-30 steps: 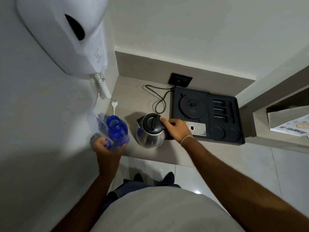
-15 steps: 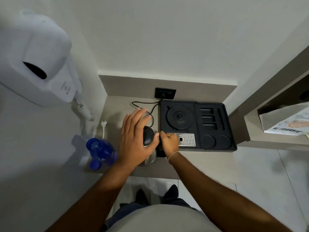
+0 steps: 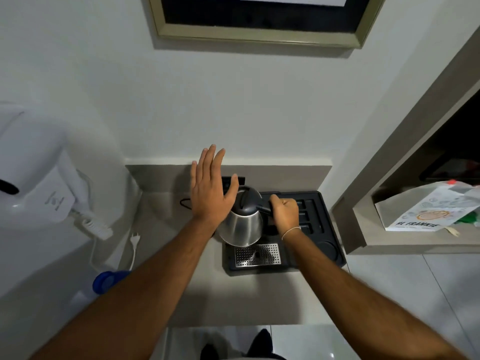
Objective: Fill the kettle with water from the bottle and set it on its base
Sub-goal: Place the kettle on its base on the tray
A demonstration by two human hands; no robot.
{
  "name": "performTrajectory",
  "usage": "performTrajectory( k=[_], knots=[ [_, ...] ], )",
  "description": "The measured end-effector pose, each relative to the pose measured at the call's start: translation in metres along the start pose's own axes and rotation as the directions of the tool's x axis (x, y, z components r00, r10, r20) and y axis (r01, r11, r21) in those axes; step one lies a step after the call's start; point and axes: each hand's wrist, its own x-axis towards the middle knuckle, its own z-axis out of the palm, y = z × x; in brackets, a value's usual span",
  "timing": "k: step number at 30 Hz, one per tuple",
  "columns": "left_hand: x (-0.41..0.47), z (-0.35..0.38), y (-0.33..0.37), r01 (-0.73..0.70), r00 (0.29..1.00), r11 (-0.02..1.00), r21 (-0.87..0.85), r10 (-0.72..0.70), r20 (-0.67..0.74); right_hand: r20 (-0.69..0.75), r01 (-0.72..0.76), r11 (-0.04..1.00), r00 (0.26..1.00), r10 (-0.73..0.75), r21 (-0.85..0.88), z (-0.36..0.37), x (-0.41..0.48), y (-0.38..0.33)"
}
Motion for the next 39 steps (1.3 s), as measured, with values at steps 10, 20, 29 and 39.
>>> performTrajectory(
  k=[10,20,29,39],
  knots=[
    [0.014,0.043,-0.008,0.03,0.997,0.995,0.097,-0.036,0.068,-0.02,-0.07,0.993,0.997,0.068,-0.099,-0.023,0.075,0.0],
    [0.003,0.06,-0.013,0.053,0.99,0.99,0.129,-0.07,0.124,0.158,-0.052,0.99,0.985,0.073,-0.134,-0.017,0.112,0.004],
    [0.003,0.06,-0.014,0.07,0.98,0.991,0.112,-0.089,0.176,0.202,-0.004,0.994,0.979,0.027,-0.113,-0.029,0.115,0.018],
    [0.002,0.052,-0.013,0.034,0.975,0.99,0.136,-0.062,0.212,0.225,-0.012,1.0,0.974,0.015,-0.018,-0.038,0.104,0.022]
  ],
)
